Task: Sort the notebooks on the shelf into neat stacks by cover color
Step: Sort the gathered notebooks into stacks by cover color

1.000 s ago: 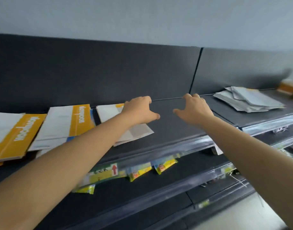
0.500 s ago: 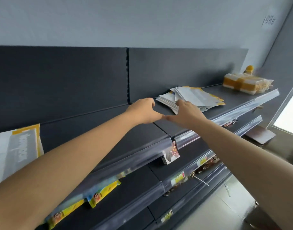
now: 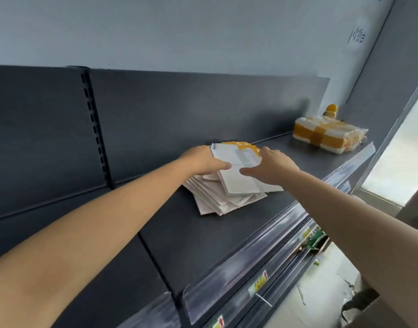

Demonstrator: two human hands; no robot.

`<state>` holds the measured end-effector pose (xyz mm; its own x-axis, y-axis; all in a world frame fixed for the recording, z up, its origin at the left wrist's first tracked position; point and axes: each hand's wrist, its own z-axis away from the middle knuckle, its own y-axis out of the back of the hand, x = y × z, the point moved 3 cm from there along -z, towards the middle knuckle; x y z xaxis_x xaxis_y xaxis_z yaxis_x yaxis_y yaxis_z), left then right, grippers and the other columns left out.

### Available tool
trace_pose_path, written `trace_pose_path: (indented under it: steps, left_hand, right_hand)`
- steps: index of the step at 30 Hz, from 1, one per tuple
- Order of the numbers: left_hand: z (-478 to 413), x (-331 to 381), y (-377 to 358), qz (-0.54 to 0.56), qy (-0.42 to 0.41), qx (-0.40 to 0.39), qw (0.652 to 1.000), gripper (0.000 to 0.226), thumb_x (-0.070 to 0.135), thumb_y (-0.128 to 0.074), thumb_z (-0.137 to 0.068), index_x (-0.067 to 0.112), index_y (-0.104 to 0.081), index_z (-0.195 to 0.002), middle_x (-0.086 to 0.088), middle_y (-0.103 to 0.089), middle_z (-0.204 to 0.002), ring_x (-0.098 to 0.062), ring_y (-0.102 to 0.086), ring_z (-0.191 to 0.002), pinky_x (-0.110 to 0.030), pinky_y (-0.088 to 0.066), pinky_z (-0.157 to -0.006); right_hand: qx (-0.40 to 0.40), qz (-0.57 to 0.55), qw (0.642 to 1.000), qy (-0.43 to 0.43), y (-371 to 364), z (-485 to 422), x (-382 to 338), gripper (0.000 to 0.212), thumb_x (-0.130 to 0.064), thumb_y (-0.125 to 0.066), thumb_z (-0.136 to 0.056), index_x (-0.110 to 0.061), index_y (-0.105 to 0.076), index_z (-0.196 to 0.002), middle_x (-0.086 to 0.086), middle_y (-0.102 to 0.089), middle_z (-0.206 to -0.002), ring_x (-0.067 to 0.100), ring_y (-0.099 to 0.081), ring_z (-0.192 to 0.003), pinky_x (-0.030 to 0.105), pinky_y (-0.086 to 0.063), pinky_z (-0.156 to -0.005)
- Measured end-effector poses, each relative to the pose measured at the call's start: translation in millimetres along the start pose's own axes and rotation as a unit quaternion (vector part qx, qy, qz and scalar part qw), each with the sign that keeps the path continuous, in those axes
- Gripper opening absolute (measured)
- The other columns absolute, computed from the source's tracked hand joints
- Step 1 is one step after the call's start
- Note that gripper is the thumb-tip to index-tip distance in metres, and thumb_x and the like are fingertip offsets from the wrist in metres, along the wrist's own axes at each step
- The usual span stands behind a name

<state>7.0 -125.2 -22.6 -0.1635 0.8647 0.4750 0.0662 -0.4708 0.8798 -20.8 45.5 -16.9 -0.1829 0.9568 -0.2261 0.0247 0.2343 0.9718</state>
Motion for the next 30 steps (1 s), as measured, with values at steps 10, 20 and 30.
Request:
trace_pose_path:
  steps: [10,20,30]
  left_hand:
    - [-88,16,-50,-0.068,0.149,0.021,0.986,0.123,0.084,-0.061,-0.061,0.011,-0.020,-0.151,-0.006,-0.036,-0.153,-0.030,-0.035,-0.139,-0.041,-0.037,-0.107]
    - [-116,31,-57,-0.061,0.228,0.047,0.971,0.110,0.083,-0.064,-0.060,0.010,-0.041,-0.139,-0.006,-0.048,-0.141,-0.030,-0.041,-0.130,-0.035,-0.039,-0.102]
    - [-128,70,-78,0.027,0.200,0.087,0.976,0.091,0.061,-0.073,-0.071,0.012,-0.039,-0.140,-0.006,-0.045,-0.140,-0.023,-0.046,-0.126,-0.027,-0.040,-0.082]
  right_hand:
    - [-0.225,-0.080,0.970,-0.036,-16,-120,54,0.085,-0.064,-0.063,-0.077,-0.013,-0.041,-0.141,0.008,-0.043,-0.142,0.027,-0.037,-0.133,0.036,-0.029,-0.103]
    - [-0.273,-0.172,0.946,-0.040,-35,-186,78,0.105,-0.075,-0.062,-0.066,-0.015,-0.030,-0.147,0.010,-0.032,-0.152,0.032,-0.033,-0.137,0.044,-0.028,-0.107]
    - [-0.286,-0.167,0.944,-0.012,-26,-190,78,0.066,-0.064,-0.066,-0.074,-0.017,-0.050,-0.117,0.002,-0.052,-0.096,0.019,-0.050,-0.080,0.028,-0.036,-0.067]
